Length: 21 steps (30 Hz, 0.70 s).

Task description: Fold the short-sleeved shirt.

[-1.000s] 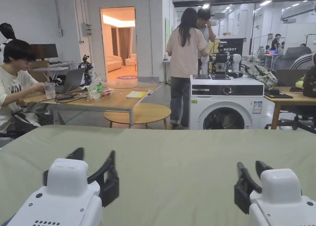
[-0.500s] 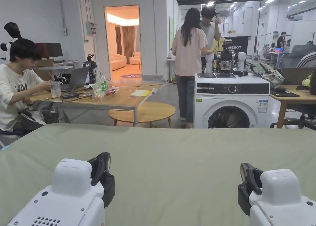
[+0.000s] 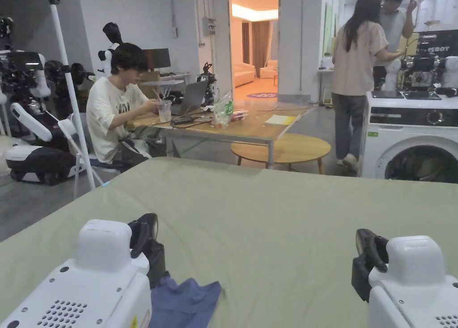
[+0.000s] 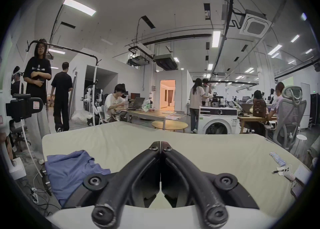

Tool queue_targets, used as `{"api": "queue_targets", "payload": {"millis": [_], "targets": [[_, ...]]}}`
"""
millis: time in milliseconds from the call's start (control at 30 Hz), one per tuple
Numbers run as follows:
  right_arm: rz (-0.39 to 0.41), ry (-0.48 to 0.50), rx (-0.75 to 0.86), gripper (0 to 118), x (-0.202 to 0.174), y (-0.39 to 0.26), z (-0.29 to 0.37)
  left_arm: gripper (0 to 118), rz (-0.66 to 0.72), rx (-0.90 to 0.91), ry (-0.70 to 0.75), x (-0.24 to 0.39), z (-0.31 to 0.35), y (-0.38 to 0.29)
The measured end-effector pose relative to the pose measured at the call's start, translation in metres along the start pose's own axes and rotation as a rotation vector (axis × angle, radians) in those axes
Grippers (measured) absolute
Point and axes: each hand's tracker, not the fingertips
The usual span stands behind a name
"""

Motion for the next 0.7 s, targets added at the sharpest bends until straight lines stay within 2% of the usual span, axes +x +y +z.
{"api": "queue_targets", "payload": {"millis": [233,300,333,400,500,700], "targets": [[-0.009,0.054,-0.008,0,-0.021,-0.002,-0.013,0,-0.014,-0.036,0.026,-0.018,-0.003,-0.004],[-0.013,0.065,-0.014,0,-0.022,-0.005,-0.015,1,-0.021,-0.102,0.004,-0.022,-0.01,-0.009],[-0.012,0.071,-0.018,0,-0.021,-0.006,-0.016,18,-0.011,-0.148,-0.021,-0.026,-0.017,-0.014],[-0.004,0.076,-0.028,0,-0.017,-0.012,-0.014,69,0.05,-0.259,-0.053,-0.037,-0.036,-0.032],[-0.007,0.074,-0.058,0,-0.009,-0.023,-0.014,67,0.08,-0.386,-0.003,-0.062,-0.076,-0.076],[-0.034,0.03,-0.159,0,0.024,-0.052,-0.02,69,0.127,-0.767,-0.093,-0.075,-0.157,-0.162]]}}
